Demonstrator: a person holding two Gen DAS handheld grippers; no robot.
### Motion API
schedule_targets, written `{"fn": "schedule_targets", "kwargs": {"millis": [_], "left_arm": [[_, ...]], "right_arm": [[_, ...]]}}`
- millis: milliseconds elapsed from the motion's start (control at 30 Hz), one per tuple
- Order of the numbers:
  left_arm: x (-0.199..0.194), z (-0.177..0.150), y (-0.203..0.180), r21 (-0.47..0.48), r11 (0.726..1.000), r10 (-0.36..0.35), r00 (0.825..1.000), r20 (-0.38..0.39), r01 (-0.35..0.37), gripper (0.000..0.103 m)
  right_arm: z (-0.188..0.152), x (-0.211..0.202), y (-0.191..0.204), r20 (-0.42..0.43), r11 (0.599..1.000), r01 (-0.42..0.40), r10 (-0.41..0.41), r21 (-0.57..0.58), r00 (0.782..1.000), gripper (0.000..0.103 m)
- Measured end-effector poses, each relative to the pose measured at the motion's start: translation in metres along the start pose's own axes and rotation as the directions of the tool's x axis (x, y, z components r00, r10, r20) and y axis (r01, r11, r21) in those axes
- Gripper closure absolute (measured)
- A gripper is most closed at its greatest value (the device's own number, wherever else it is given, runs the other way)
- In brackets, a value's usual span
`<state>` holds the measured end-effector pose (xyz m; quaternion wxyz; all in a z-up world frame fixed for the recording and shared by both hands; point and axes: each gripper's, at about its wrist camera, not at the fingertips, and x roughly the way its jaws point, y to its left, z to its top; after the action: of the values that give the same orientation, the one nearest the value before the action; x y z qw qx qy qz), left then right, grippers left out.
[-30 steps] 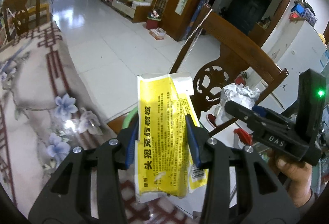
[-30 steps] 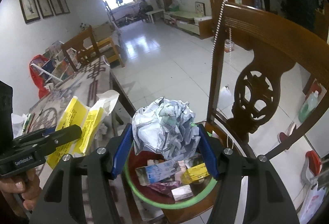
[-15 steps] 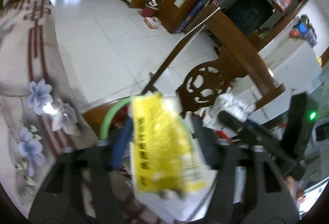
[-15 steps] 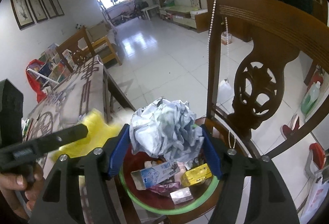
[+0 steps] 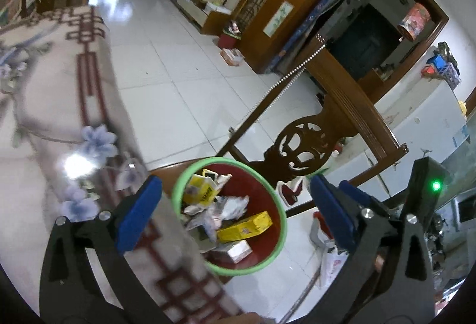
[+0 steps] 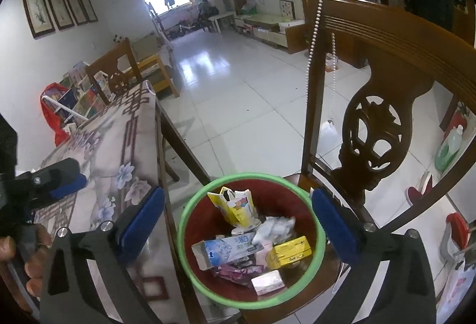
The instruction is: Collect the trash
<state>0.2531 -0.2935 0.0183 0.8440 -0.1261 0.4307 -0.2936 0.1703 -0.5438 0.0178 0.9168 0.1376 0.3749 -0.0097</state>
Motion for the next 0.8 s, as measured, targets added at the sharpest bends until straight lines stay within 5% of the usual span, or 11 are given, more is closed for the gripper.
{"fn": "schedule_targets", "kwargs": {"millis": [267, 500, 800], "left_arm": [[-0.076, -0.021, 0.011, 0.108, 0.982, 0.147, 0.985, 0.095, -0.157, 0.006], [-0.168, -0.050, 0.039, 0.141, 0.942, 0.271, 0.938, 0.218, -0.305, 0.006], [-0.244, -0.103, 0.097, 0.061, 0.899, 0.403, 0.875, 0.268, -0.433, 0.006]], "right_arm": [[-0.022, -0.018, 0.078, 0.023, 0.989, -0.023, 0.027, -0.149, 0.999, 0.007], [-0.041, -0.054, 0.172, 0.104, 0.964, -0.079, 0.108, -0.256, 0.989, 0.007], [-0.075, -0.068, 0.246, 0.118, 0.944, -0.131, 0.173, -0.304, 0.978, 0.007]]}}
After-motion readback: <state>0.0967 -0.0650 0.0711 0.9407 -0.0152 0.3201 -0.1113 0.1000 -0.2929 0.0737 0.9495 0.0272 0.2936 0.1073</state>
